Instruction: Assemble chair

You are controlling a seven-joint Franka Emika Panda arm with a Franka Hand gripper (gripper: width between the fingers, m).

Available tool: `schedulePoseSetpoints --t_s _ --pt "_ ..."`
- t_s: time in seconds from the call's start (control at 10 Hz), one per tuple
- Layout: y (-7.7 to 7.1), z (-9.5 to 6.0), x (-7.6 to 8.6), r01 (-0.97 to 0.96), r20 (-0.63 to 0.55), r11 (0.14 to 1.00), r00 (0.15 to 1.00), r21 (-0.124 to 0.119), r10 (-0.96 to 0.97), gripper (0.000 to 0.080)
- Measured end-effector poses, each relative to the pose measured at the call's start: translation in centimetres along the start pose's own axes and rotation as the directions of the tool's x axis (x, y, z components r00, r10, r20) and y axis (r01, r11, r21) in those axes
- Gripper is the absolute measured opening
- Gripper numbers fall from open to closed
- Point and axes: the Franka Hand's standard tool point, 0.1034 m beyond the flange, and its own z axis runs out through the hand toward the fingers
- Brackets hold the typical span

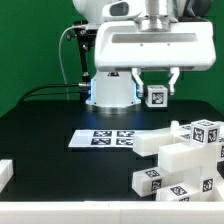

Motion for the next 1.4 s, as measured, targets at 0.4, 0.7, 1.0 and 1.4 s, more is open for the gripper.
schedulePoseSetpoints --t_s 0.4,0.7,1.0,1.4 --pt "-1.6 1.4 -1.1 0.018 0.015 1.0 1.0 0.004 -0.018 0.0282" --pt "-2.0 2.0 -0.8 0.028 0.008 1.0 1.0 0.003 -0.028 0.0282" --pt "-1.9 2.5 -1.0 0.05 -0.003 0.999 0.999 -0.004 -0.05 0.0282" --pt "-1.6 2.7 -1.0 0.051 -0.021 0.999 0.998 -0.012 -0.052 0.0282"
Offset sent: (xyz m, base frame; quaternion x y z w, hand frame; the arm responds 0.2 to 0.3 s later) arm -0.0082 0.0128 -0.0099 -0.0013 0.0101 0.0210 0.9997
